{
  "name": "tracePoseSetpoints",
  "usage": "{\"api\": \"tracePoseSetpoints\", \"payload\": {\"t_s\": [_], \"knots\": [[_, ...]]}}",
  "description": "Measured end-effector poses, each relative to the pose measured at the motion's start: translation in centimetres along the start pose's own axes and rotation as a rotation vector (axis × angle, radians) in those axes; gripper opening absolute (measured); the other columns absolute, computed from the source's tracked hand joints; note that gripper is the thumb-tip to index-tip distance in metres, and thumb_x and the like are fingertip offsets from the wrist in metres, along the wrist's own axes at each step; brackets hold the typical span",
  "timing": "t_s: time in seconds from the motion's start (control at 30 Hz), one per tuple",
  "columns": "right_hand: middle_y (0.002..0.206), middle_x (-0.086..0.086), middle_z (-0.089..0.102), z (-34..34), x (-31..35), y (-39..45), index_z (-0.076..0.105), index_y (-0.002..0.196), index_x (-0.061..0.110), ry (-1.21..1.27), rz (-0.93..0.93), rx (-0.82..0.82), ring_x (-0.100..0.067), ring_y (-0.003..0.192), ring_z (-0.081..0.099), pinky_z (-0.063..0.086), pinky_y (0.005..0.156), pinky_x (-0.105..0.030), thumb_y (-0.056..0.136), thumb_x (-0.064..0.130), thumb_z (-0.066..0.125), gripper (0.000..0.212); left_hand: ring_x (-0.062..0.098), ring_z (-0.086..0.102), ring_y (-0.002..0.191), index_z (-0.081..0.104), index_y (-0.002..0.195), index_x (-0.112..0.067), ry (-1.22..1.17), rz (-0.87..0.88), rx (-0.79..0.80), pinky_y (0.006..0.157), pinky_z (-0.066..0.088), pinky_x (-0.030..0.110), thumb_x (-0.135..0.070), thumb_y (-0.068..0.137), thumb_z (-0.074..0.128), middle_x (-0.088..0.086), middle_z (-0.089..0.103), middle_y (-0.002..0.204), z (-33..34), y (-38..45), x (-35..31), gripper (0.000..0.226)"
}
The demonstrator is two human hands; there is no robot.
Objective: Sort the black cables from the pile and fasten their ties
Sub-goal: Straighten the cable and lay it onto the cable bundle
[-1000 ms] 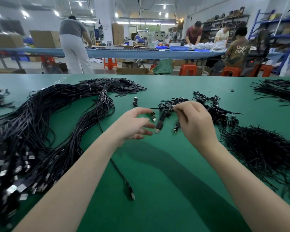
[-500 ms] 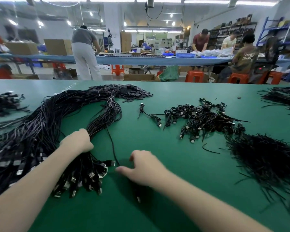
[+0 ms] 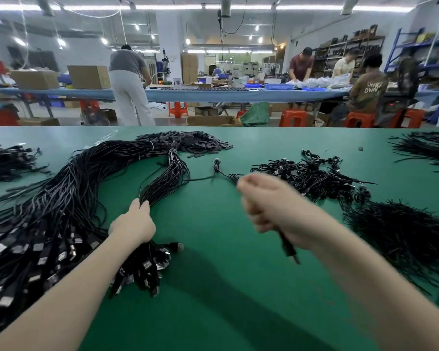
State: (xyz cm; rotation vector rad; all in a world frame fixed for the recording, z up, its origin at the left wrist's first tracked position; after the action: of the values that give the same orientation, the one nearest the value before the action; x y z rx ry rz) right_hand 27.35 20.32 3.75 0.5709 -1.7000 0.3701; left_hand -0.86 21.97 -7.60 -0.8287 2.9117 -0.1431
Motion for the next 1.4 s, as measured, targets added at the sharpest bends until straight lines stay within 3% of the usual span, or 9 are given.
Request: {"api": "tracePoseSetpoints", "payload": {"t_s": [0.1,0.27,0.5,0.67,0.8,0.93,1.07,1.23,1.4], "knots": [[0.05,0.007,0.029,-3.4,1.9,-4.4,0.048,0.089,0.01,0.445,-0.111,-0.003,-0.01,0.042,0.02,0.022,0.039,-0.02,0.095,0.025,0.052,0.017,0.034,0.035,0.135,0.003,0.154,-0.024,-0.017,0.01,0.047,0.103,0.039,0.047,-0.013,0.095,0.026,-0.005,-0.009,0.162,0.0,-0.1,0.0,0.065],[0.052,0.001,0.036,-3.8,-3.3,-7.2,0.066,0.096,0.008,0.278,0.243,-0.087,-0.011,0.044,0.027,0.026,0.04,-0.02,0.099,0.024,0.046,0.026,0.04,0.003,0.146,0.003,0.154,-0.023,0.059,0.022,-0.084,0.118,0.016,0.051,-0.029,0.096,0.038,0.014,-0.01,0.16,-3.1,-2.7,-2.0,0.068],[0.071,0.003,0.071,-5.6,-2.8,-3.2,0.054,0.091,0.017,0.414,0.205,-0.362,-0.009,0.055,0.051,0.041,0.054,-0.023,0.103,0.024,0.041,0.019,0.009,0.052,0.079,0.05,0.111,-0.027,-0.627,0.634,-0.52,0.081,0.048,0.038,-0.027,0.089,0.055,-0.004,0.049,0.104,-10.9,-12.3,-13.4,0.022],[0.076,0.001,0.073,-6.8,-0.7,0.6,0.055,0.105,0.011,0.928,0.083,-0.455,-0.009,0.054,0.047,0.044,0.049,-0.02,0.101,0.018,0.044,0.014,0.017,0.044,0.121,0.032,0.145,-0.04,-0.404,1.097,-0.43,0.107,0.037,0.039,-0.015,0.082,0.071,-0.003,0.045,0.129,-12.0,-14.2,-18.6,0.078],[0.071,-0.004,0.073,-6.5,-0.2,2.0,0.049,0.112,0.019,1.009,-0.04,-0.515,-0.012,0.051,0.065,0.053,0.049,-0.022,0.093,0.001,0.055,0.026,0.007,0.054,0.113,0.06,0.128,-0.025,-0.802,1.243,-0.375,0.102,0.041,0.028,-0.008,0.089,0.064,-0.006,0.062,0.116,-12.9,-13.4,-19.5,0.042],[0.079,0.001,0.074,-5.0,0.2,2.7,0.068,0.101,0.015,0.477,-0.037,-0.401,-0.008,0.053,0.057,0.048,0.05,-0.017,0.096,0.015,0.055,0.013,0.002,0.06,0.095,0.071,0.091,-0.031,-1.224,1.053,-0.343,0.083,0.046,0.02,-0.023,0.096,0.054,-0.006,0.066,0.096,-13.8,-11.0,-17.5,0.019],[0.051,0.015,0.055,-4.1,0.8,2.5,0.07,0.085,0.027,-0.347,-0.22,-0.393,-0.001,0.045,0.039,0.029,0.043,-0.014,0.092,0.037,0.058,0.017,0.01,0.065,0.079,0.065,0.077,-0.022,-1.61,0.738,0.092,0.074,0.05,0.029,-0.03,0.098,0.049,-0.005,0.069,0.085,-12.0,-8.2,-16.7,0.028],[0.055,0.015,0.047,-3.1,0.9,2.2,0.074,0.084,0.033,-0.622,-0.3,-0.334,-0.004,0.052,0.041,0.026,0.049,-0.018,0.088,0.042,0.063,0.015,0.01,0.066,0.063,0.061,0.08,-0.019,-1.557,0.603,0.329,0.051,0.049,0.018,-0.042,0.102,0.037,-0.001,0.072,0.076,-10.6,-8.3,-16.8,0.04],[0.082,0.001,0.062,-2.5,0.6,2.2,0.071,0.087,0.026,-0.655,-0.341,-0.243,-0.014,0.079,0.056,0.044,0.073,-0.028,0.093,0.036,0.057,0.018,0.015,0.07,0.065,0.064,0.088,-0.015,-1.556,0.521,0.328,0.056,0.055,0.024,-0.038,0.104,0.029,0.0,0.072,0.071,-10.9,-8.0,-15.8,0.045]]}}
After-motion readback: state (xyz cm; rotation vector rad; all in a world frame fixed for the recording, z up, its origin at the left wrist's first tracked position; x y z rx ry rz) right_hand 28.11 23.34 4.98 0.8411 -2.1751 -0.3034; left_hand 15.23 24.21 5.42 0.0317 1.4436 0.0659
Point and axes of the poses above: each hand's wrist, its own y-axis towards the middle knuckle, its own z-axis out of the palm, x = y × z, the point moved 6 cm from there along y, towards the middle knuckle
